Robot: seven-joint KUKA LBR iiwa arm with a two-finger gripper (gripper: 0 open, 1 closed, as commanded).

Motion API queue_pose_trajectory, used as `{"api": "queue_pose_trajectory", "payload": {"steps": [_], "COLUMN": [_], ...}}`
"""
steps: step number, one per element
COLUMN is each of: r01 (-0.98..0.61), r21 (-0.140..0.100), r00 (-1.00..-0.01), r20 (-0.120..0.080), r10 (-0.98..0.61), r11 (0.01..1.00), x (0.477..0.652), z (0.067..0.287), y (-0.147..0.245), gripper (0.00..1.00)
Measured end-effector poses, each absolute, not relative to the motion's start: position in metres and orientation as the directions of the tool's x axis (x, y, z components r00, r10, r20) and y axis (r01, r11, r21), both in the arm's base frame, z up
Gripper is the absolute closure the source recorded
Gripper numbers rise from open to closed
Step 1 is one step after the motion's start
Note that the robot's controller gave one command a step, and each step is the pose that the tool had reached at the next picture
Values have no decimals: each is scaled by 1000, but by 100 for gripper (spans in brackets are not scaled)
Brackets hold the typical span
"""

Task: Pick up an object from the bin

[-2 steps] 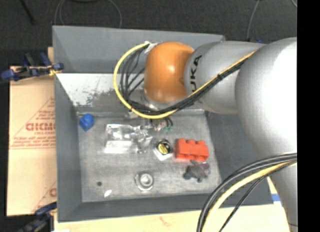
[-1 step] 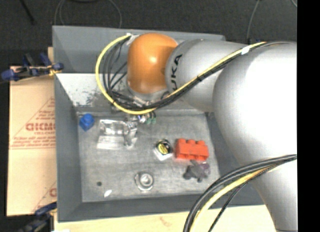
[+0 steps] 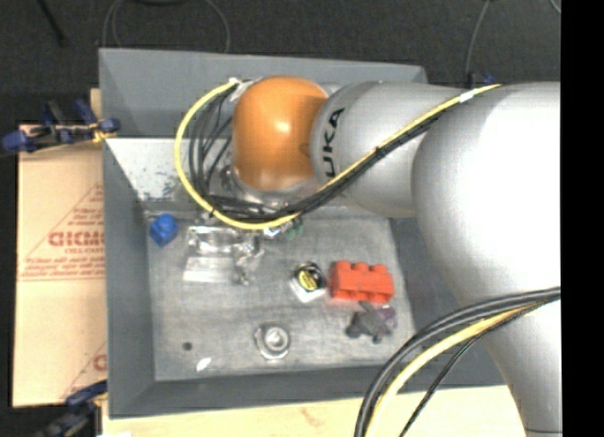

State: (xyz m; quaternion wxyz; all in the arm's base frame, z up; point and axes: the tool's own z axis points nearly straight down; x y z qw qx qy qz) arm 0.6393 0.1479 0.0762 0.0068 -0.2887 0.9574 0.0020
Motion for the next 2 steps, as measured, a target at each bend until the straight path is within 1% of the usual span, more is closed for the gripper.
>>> {"api": "queue_pose_trajectory", "payload": {"steps": [1,2], "r01": [-548,-548], "r21": [-1,-4], "r00": [-837,-837], "r20": [-17,-9], "r10": [-548,-548], "r11": [837,837], "x": [641,639], "z": [78,235], "y": [147,174], "gripper": [100,100]}}
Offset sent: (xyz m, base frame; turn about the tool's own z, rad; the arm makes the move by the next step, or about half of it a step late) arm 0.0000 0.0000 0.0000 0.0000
